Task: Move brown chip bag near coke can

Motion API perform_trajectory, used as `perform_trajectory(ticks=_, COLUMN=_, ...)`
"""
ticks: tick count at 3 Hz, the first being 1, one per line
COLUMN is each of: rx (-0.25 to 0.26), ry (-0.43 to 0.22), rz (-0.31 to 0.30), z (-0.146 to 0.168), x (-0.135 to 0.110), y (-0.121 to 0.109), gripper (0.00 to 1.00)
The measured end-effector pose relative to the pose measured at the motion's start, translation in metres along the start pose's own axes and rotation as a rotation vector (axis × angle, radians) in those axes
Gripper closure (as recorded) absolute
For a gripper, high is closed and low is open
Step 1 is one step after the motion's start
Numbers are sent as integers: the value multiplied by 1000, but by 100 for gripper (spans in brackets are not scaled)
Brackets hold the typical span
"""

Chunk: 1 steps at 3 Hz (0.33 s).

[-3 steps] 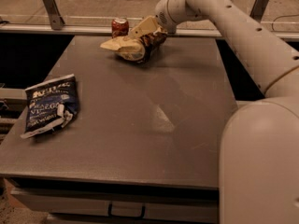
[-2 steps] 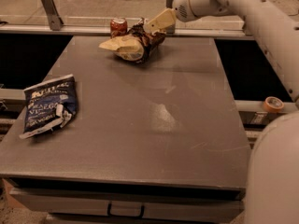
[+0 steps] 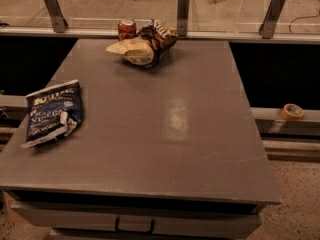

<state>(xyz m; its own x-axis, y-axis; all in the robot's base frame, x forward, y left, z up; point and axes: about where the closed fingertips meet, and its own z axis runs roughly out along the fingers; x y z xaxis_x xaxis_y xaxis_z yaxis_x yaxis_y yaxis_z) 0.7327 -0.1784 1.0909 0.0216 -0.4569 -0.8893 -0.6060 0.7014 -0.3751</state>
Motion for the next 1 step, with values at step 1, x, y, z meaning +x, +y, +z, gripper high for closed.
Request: perform_trajectory(ticks=1, rx=18, ry=4, rz=-3, z=-13, x=4, y=-7, gripper=0)
